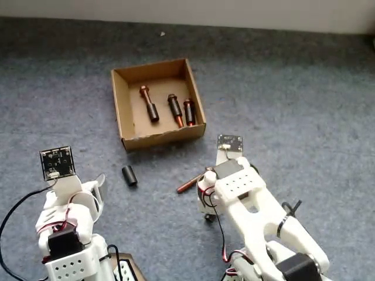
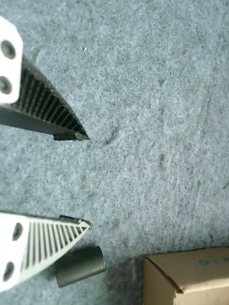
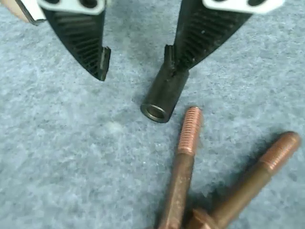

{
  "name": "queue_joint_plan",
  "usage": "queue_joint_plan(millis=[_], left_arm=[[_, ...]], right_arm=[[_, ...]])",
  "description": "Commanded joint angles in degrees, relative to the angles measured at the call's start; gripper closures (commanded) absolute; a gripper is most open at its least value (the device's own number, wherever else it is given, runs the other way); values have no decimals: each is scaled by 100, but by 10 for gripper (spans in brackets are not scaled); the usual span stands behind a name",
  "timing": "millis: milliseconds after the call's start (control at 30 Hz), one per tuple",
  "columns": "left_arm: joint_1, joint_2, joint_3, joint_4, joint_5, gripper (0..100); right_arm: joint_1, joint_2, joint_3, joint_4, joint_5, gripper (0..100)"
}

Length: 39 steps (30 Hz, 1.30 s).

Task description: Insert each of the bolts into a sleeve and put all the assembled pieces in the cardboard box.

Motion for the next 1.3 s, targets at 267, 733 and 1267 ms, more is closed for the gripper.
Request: queue_joint_plan(millis=[267,733,1267], left_arm=[[-40,-40,-13,-18,-35,726],[-40,-40,84,-97,-35,726],[-40,-40,84,-97,-35,726]], right_arm=[[-75,875,-127,-637,-185,983],[1868,-277,-549,-198,3077,994],[2325,444,136,-1429,4229,892]])
